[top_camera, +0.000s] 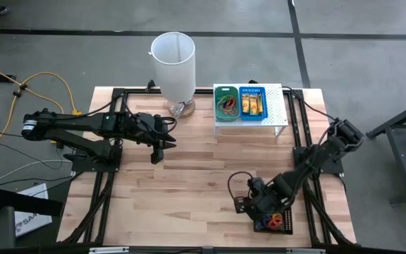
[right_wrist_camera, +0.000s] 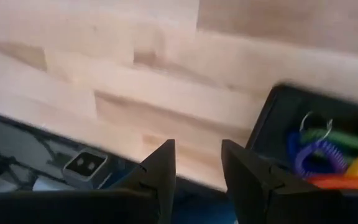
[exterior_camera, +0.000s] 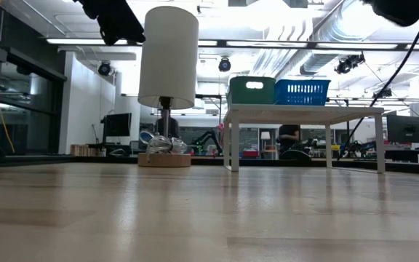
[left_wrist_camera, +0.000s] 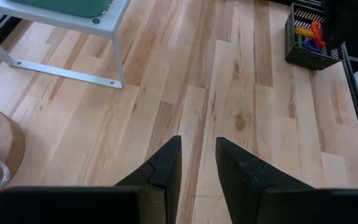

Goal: Pick & Place Office Desk Supplies
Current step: Put the black bin on the shelf

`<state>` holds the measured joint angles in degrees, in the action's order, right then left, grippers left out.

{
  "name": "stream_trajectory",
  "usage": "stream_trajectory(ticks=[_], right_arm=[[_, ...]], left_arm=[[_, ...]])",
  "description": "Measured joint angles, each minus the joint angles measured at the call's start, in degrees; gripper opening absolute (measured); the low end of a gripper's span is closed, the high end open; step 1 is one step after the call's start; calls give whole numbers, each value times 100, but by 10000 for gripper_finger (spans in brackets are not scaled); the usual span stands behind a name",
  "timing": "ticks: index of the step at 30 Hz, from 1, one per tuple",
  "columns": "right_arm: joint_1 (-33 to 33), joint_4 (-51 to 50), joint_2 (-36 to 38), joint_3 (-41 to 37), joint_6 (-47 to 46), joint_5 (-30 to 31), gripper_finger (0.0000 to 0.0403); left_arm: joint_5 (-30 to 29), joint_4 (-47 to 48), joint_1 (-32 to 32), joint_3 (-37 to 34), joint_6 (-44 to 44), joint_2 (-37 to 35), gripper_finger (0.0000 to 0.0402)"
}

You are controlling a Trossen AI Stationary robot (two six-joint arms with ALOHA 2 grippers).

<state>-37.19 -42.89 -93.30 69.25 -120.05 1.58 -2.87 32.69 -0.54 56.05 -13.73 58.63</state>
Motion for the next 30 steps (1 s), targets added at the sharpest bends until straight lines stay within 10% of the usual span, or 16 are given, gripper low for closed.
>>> stream_trajectory(ticks=[30], right_arm=[[-478, -1365, -1440, 1276, -515, -44, 118]], left_arm=[[0, -22, -1, 0, -1, 0, 95]])
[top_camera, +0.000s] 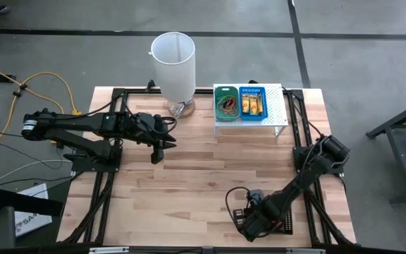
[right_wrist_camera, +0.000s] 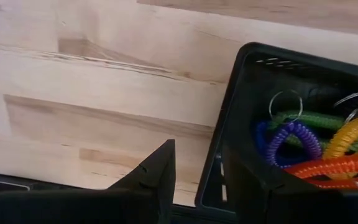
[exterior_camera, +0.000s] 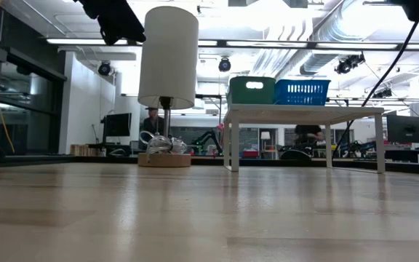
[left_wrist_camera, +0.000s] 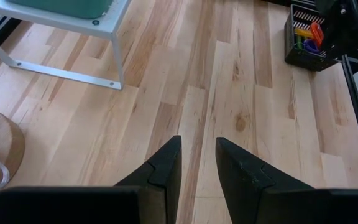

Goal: Pick & Place Office Desk Supplies
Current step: Put the black bin on the shelf

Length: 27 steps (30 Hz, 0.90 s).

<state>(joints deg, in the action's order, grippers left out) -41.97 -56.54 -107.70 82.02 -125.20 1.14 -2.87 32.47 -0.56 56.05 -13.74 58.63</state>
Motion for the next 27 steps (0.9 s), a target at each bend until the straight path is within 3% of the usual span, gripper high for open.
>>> stream_trajectory(ticks=[17, 27], right_arm=[[8, 2, -245, 0, -55, -42, 118], [82, 147, -567, -2, -64, -423, 118]], left_arm=[[0, -2, 2, 0, 1, 0, 95], [0, -7, 1, 0, 1, 0, 95]])
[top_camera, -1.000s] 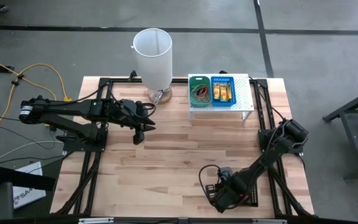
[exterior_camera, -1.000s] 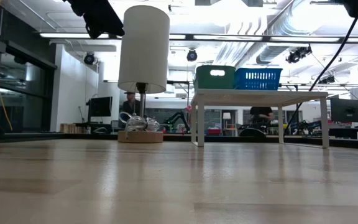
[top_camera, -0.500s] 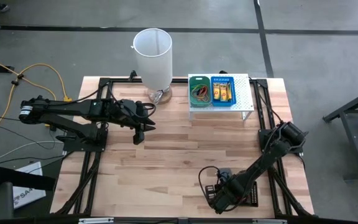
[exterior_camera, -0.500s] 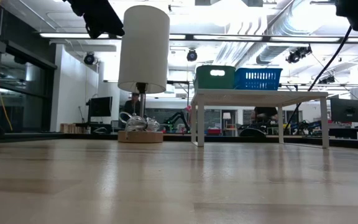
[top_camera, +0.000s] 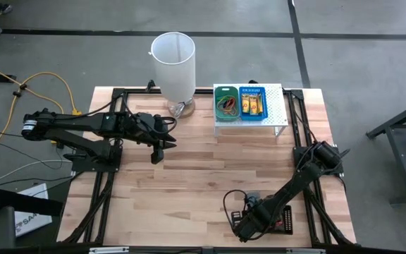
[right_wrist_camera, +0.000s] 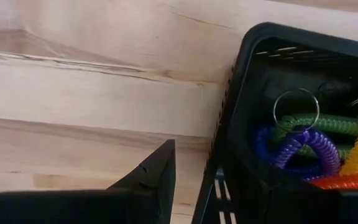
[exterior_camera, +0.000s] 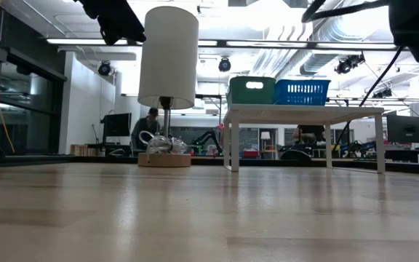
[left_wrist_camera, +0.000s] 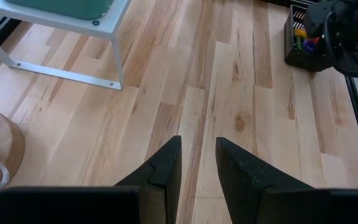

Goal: Pick & Place Office Desk Supplies
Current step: Put the black bin on the shelf

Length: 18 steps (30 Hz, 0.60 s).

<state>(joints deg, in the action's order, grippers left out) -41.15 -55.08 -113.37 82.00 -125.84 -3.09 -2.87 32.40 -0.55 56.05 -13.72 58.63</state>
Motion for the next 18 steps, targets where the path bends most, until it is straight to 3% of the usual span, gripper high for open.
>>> stream_trajectory(ticks=[10, 18], right_arm=[[73, 93, -150, -3, -36, -50, 115], [105, 137, -258, -2, -35, -190, 89]], left_arm=[[0, 0, 1, 0, -1, 0, 95], [0, 0, -1, 0, -1, 0, 95]])
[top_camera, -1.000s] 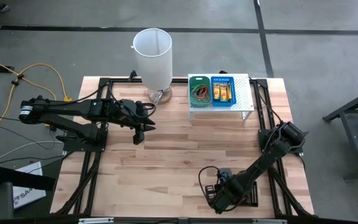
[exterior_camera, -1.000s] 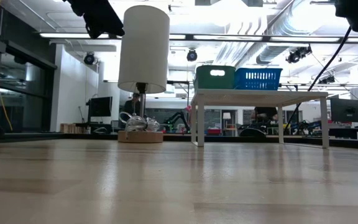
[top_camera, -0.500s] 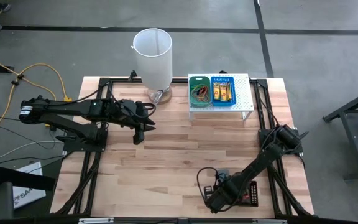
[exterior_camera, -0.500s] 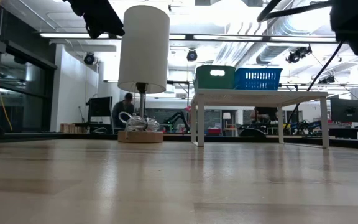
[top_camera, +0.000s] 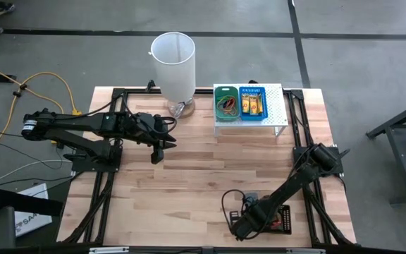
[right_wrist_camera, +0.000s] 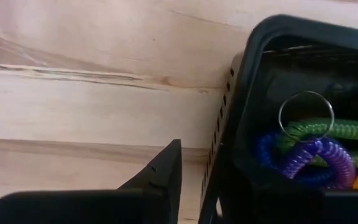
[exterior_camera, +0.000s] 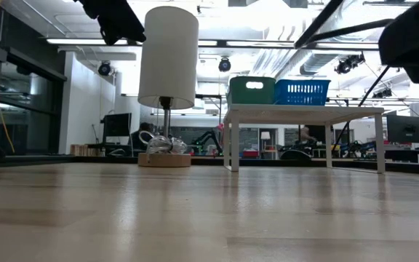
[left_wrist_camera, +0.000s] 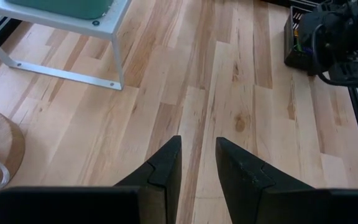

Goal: Pick & Place Office Desk Supplies
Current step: Put the black bin on the shelf

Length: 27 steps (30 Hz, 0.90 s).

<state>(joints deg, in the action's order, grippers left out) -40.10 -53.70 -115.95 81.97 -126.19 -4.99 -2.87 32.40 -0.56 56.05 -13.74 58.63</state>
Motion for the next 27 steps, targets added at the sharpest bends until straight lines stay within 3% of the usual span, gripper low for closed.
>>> stream_trajectory(ticks=[20, 27], right_arm=[[-2, -71, 3, 0, 115, -11, 6], [-2, -134, 8, 0, 203, -9, 3]], left_arm=[[0, 0, 0, 0, 1, 0, 95], [0, 0, 0, 0, 0, 0, 95]])
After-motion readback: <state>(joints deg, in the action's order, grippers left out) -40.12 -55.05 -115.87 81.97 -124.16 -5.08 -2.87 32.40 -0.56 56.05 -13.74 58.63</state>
